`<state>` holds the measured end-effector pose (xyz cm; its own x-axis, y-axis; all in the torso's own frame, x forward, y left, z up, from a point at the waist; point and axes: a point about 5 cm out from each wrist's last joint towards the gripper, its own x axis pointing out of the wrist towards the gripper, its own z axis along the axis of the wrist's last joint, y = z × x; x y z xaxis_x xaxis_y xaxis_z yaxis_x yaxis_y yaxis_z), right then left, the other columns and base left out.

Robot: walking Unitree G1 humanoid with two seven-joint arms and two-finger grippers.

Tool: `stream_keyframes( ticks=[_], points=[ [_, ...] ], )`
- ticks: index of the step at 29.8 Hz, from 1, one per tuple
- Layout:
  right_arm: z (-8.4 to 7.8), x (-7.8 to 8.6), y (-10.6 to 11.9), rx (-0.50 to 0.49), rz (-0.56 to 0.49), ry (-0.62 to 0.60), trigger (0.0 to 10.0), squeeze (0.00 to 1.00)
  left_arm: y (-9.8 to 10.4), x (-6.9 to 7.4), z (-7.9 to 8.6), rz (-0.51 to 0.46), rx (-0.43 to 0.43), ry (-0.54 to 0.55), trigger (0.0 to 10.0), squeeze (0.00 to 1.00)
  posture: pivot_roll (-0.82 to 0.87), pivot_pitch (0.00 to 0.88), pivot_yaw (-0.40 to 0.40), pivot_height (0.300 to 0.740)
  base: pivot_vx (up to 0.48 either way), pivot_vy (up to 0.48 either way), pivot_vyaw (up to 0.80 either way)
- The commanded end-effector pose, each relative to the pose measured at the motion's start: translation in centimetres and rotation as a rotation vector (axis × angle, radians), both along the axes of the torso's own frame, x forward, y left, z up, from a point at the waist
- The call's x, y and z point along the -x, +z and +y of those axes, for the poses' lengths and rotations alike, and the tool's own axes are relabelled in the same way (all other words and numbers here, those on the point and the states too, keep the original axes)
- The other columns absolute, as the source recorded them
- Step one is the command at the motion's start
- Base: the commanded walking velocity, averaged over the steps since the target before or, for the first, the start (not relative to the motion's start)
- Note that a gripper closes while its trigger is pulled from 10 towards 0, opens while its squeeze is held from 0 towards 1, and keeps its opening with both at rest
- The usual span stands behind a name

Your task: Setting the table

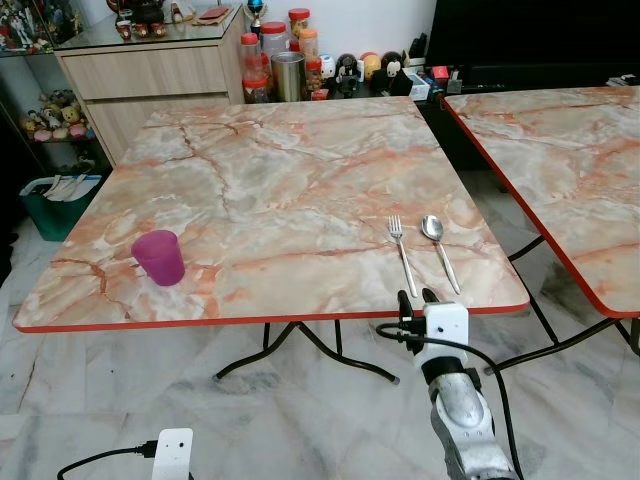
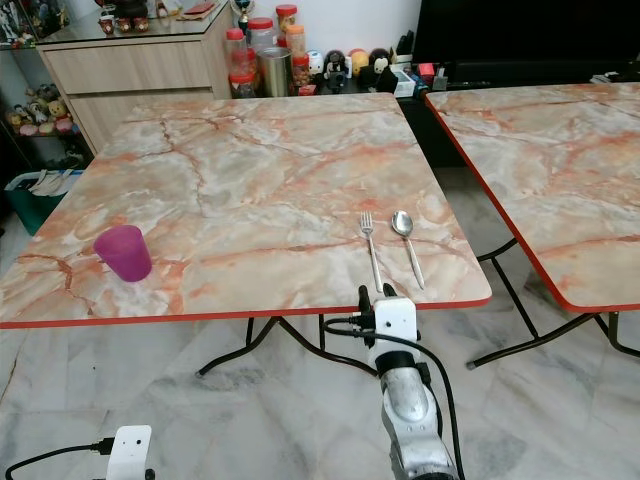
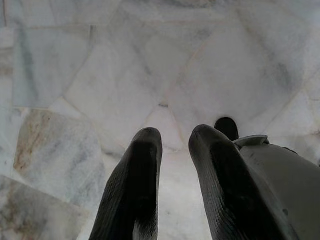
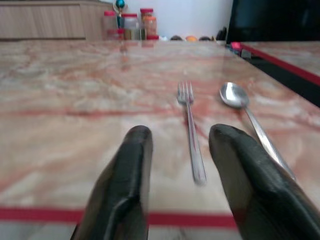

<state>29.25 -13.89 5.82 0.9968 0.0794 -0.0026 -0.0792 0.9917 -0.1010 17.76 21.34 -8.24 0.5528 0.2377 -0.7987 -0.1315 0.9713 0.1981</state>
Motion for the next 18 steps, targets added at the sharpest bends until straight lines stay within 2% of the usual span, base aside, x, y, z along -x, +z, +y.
stream_keyframes(
  ticks=[1,3,4,8,9,10,15,18],
  points=[
    [0.2,-0.6,0.3,-0.024,0.0,-0.005,10.0,0.0,0.1,-0.2,0.2,-0.003,-0.008,-0.019,10.0,0.0,-0.01,0.0,0.035,0.719,0.0,0.0,0.0],
    [0.1,-0.7,0.3,-0.04,-0.002,-0.012,10.0,0.0,0.1,-0.3,0.2,-0.004,-0.006,-0.016,10.0,0.0,-0.01,0.0,0.034,0.719,0.0,0.0,0.0],
    [0.1,-0.7,0.3,-0.053,-0.004,-0.018,10.0,1.0,0.2,-0.3,0.1,-0.006,-0.006,-0.016,10.0,0.0,0.0,0.0,0.033,0.719,0.0,0.0,0.0],
    [0.3,-0.6,0.3,-0.039,-0.002,-0.005,10.0,1.0,0.2,-0.3,0.1,-0.007,-0.003,-0.019,10.0,0.0,-0.01,0.0,0.035,0.719,0.0,0.0,0.0],
    [0.4,-0.7,0.4,-0.035,-0.001,-0.002,10.0,0.7,0.2,-0.4,0.0,-0.009,0.002,-0.021,10.0,0.0,-0.01,0.0,0.036,0.719,0.0,0.0,0.0],
    [0.5,-0.9,0.6,-0.036,-0.004,0.001,10.0,0.0,0.2,-0.4,-0.1,-0.011,0.008,-0.024,10.0,0.0,-0.01,0.0,0.037,0.719,0.0,0.0,0.0],
    [0.5,-1.5,1.1,-0.049,-0.018,0.005,10.0,0.0,0.2,-0.5,0.0,-0.013,0.009,-0.014,10.0,0.0,-0.01,0.0,0.03,0.719,0.0,0.0,0.0],
    [0.6,-1.6,1.1,-0.054,-0.015,0.01,10.0,0.0,0.2,-0.5,0.0,-0.013,0.011,-0.011,10.0,0.0,-0.01,0.0,0.028,0.719,0.24,0.0,0.0]
  ],
)
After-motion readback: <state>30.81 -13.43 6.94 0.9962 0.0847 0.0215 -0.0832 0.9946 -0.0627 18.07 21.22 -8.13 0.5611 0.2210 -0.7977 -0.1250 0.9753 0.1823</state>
